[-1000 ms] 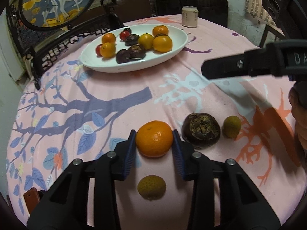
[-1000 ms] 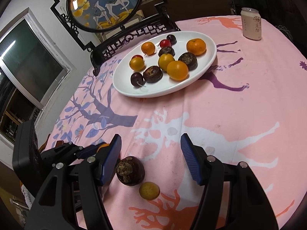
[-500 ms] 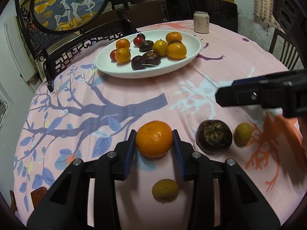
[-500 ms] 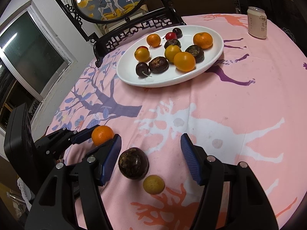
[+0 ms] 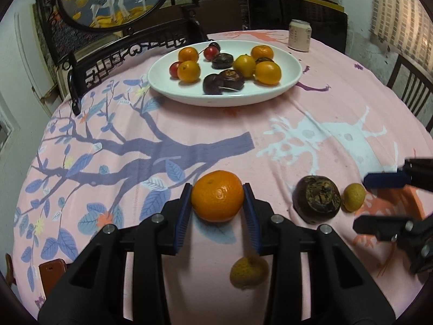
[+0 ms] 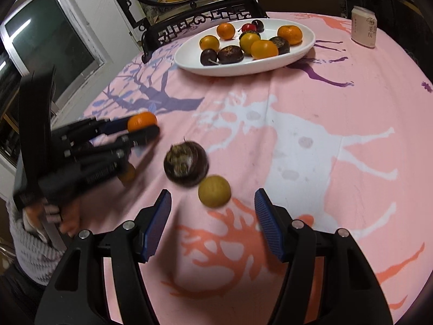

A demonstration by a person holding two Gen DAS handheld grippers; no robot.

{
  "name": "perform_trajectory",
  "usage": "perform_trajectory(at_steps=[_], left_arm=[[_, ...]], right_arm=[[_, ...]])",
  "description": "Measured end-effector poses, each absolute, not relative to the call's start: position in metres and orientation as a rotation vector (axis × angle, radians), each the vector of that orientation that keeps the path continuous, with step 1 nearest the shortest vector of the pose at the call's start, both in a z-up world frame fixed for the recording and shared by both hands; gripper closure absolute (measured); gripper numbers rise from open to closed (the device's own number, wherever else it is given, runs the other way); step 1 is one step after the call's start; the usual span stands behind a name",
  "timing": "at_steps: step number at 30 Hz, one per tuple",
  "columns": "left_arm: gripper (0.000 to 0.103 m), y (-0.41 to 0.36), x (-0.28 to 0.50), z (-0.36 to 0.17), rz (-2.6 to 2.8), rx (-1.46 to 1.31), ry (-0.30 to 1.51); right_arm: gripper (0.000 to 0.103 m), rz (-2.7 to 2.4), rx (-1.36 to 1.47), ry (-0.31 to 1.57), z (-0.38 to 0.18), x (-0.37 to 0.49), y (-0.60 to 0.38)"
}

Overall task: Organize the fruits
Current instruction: 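Grasp a tangerine with the left tool while the right tool grasps a small olive-green fruit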

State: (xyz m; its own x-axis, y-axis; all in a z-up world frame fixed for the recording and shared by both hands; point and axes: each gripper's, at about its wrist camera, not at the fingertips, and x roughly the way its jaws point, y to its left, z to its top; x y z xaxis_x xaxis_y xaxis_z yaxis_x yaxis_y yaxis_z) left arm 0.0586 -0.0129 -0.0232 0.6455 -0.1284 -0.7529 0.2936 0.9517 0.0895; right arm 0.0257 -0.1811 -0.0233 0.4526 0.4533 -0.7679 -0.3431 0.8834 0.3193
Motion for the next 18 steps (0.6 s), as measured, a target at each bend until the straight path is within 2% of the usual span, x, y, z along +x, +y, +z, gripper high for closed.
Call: perform_trajectory(at_steps=[5,14,16,18], left_arm=[[0.065,-0.006,0.063,-0.024,-0.228,0.175,0.854],[0.065,-0.010,0.061,-0.023,-0.246,0.184,0.854],[0.065,-0.009,0.062,-0.024,-0.248,0.179,0.860],[0.065,-0.010,0.063,-0.026,-0.257,0.179,0.872]], right_arm=[[0.040,0.465,0.020,0.954,-0.025,0.020,-0.171],[0.065,0.423,-0.070,0.902,-0.027,0.022,-0.163],[0.077,0.434,-0.084,0.890,-0.027,0.021,-0.161],[0.077,0.439,-0.096,0.883,-0.027,0.020,-0.159]])
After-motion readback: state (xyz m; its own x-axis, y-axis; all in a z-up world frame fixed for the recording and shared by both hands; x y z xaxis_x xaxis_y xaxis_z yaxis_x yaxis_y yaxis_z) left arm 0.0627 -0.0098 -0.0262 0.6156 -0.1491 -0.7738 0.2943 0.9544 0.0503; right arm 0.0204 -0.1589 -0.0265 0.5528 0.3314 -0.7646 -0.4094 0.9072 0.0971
